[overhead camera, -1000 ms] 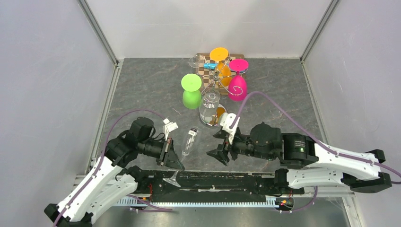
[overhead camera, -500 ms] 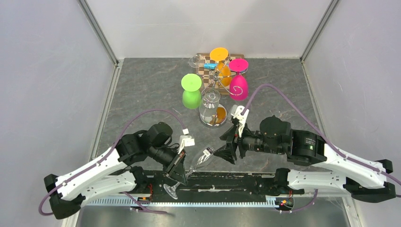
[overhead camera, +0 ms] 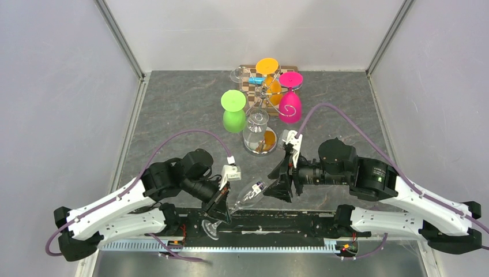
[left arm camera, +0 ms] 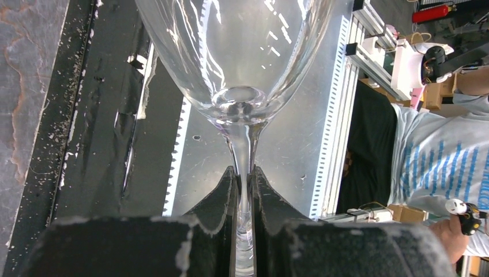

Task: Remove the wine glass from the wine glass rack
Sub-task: Place the wine glass at the center of the board.

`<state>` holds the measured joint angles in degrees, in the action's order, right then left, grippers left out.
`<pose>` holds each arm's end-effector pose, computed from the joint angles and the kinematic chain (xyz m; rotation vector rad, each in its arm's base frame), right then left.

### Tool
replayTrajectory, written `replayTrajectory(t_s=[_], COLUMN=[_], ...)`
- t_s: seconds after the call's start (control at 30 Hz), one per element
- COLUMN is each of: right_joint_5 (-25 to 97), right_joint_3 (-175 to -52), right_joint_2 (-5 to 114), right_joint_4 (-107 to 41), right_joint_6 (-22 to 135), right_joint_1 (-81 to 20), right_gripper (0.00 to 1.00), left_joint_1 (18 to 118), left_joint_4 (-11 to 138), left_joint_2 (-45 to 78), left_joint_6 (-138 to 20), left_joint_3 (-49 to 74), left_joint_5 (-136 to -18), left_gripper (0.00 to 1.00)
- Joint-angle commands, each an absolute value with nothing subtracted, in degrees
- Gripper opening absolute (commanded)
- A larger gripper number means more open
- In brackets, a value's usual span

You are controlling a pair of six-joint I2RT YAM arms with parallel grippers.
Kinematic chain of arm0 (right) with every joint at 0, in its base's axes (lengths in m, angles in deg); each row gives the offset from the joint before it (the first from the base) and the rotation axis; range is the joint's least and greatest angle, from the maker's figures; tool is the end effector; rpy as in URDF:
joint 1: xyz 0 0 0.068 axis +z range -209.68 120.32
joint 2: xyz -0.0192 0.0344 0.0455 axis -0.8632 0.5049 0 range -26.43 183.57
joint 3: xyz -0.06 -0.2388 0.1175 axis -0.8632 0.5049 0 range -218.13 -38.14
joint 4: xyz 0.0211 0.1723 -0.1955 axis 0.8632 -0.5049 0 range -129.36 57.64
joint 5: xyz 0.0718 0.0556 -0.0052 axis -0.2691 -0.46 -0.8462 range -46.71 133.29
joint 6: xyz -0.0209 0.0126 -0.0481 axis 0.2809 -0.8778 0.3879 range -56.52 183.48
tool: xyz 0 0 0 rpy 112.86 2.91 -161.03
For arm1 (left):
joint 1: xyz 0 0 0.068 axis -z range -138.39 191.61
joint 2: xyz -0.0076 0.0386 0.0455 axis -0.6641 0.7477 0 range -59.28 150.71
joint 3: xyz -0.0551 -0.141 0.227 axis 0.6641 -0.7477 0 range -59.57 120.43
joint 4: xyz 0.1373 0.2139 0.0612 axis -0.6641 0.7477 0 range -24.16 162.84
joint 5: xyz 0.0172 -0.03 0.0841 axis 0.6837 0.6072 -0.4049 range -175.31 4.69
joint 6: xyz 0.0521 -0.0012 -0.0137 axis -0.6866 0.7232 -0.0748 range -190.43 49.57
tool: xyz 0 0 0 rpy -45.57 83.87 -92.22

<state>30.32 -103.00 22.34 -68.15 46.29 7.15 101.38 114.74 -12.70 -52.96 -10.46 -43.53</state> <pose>0.0584 0.1568 0.4009 -1.0295 1.8277 1.1620 0.0550 -0.1416 0.3032 1.3177 2.2979 -1.4347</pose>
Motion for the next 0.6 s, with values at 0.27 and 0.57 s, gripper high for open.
replayTrajectory(t_s=[0.27,0.57], right_joint_5=[25.2,22.9], right_joint_3=[-104.42,-107.59], right_joint_2=[22.43,24.07], right_joint_4=[-67.91,-70.13], right_joint_6=[46.38,48.34], right_joint_1=[6.24,5.99], right_gripper=[0.56,0.45], left_joint_1=[101.88,101.91], left_joint_4=[109.46,109.95], left_joint_2=[-13.12,-12.44], left_joint_6=[-58.97,-62.77], left_joint_3=[-5.5,-3.26], left_joint_5=[-42.77,-42.86], left_gripper=[0.02,0.02])
